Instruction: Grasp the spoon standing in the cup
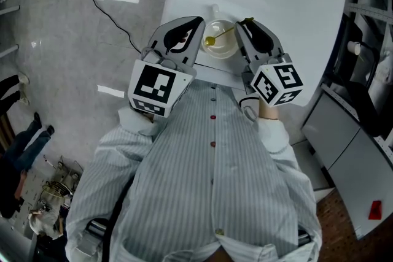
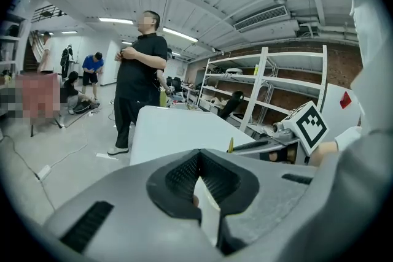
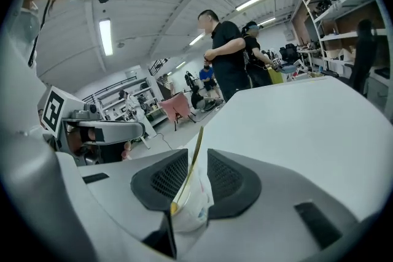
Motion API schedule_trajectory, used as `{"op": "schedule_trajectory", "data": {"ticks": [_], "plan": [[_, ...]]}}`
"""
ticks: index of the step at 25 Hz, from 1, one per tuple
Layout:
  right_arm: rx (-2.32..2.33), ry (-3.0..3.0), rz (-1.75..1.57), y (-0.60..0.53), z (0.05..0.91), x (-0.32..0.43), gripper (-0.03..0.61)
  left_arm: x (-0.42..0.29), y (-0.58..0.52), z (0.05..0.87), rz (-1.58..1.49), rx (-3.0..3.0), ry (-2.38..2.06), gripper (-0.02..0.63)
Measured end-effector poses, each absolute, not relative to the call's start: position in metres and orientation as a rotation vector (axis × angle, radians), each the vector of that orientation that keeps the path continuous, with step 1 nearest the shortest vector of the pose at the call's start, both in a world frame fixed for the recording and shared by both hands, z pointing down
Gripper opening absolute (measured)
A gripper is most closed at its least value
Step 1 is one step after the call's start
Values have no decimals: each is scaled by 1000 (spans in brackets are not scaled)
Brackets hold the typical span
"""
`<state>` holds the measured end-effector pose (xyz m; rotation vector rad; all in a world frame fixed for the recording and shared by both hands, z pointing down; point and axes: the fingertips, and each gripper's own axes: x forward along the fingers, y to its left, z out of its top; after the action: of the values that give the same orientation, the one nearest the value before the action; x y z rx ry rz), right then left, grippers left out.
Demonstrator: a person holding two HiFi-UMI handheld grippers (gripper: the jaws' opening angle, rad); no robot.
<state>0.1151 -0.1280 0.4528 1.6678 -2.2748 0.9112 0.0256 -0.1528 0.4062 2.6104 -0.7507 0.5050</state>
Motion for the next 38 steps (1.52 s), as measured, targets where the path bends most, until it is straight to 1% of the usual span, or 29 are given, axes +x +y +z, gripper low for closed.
{"op": "schedule_trajectory", "data": {"ticks": [3, 9, 19, 38], "plan": [[1680, -2273, 891, -127, 451, 115, 63, 22, -151, 408, 508, 2607, -749, 7], [1680, -2293, 887, -126, 448, 107, 29, 15, -146, 408, 508, 2609, -743, 6], [1668, -2354, 917, -127, 436, 102, 12, 13, -144, 403, 500, 2620, -742, 7], [1693, -2402, 840, -125, 400, 103, 12, 10, -142, 379, 455, 2658, -766, 6]]}}
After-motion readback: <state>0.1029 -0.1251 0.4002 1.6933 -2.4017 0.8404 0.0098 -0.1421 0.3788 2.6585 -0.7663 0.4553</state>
